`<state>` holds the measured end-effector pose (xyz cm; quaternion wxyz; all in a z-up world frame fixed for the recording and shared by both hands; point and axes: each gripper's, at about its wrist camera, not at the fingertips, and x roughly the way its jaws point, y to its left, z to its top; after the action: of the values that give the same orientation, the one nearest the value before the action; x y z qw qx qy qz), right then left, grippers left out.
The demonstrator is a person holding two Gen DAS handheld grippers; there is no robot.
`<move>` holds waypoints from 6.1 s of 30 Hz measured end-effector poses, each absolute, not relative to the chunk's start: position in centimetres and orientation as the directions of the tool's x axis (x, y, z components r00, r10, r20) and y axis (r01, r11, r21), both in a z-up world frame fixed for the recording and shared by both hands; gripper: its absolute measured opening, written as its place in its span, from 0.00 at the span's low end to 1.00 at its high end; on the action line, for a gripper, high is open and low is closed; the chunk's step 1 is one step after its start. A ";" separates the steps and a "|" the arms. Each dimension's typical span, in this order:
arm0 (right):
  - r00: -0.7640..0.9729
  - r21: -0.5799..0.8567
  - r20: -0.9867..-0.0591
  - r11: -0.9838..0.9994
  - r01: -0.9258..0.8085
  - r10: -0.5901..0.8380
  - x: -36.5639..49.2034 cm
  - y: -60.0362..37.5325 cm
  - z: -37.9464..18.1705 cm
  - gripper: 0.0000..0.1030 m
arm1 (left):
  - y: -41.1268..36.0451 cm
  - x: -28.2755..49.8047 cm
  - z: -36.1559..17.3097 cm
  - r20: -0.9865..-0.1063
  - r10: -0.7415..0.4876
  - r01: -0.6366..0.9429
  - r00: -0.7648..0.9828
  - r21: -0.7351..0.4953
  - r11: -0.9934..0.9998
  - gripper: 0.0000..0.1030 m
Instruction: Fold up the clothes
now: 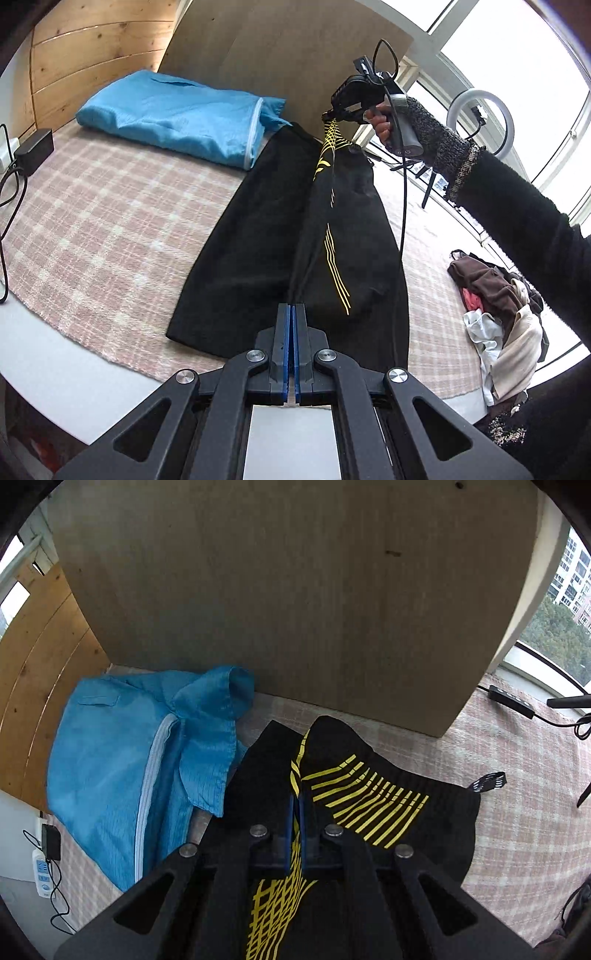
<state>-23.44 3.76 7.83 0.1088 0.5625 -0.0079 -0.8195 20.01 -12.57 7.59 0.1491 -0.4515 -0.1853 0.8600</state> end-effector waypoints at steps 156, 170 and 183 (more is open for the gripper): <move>-0.419 0.124 -0.802 -0.805 0.580 -0.426 -9.1 -4.8 15.3 0.28 | -26.6 -3.4 10.5 -0.823 0.119 0.059 -0.556 -0.181 -0.982 0.34; -0.557 0.226 -0.694 -0.873 0.432 -0.455 6.0 6.4 21.1 0.41 | -15.6 13.8 19.6 -0.669 0.025 0.113 -0.743 -0.161 -0.980 0.99; -0.641 0.133 -0.677 -0.916 0.378 -0.363 14.4 14.5 20.7 0.44 | -10.6 23.0 19.9 -0.667 -0.151 0.322 -0.729 -0.140 -0.936 0.99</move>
<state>14.43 14.51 20.75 0.2045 0.3713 0.0103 -0.9057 22.98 -10.63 19.88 -0.1281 -0.3448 -0.1241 0.9216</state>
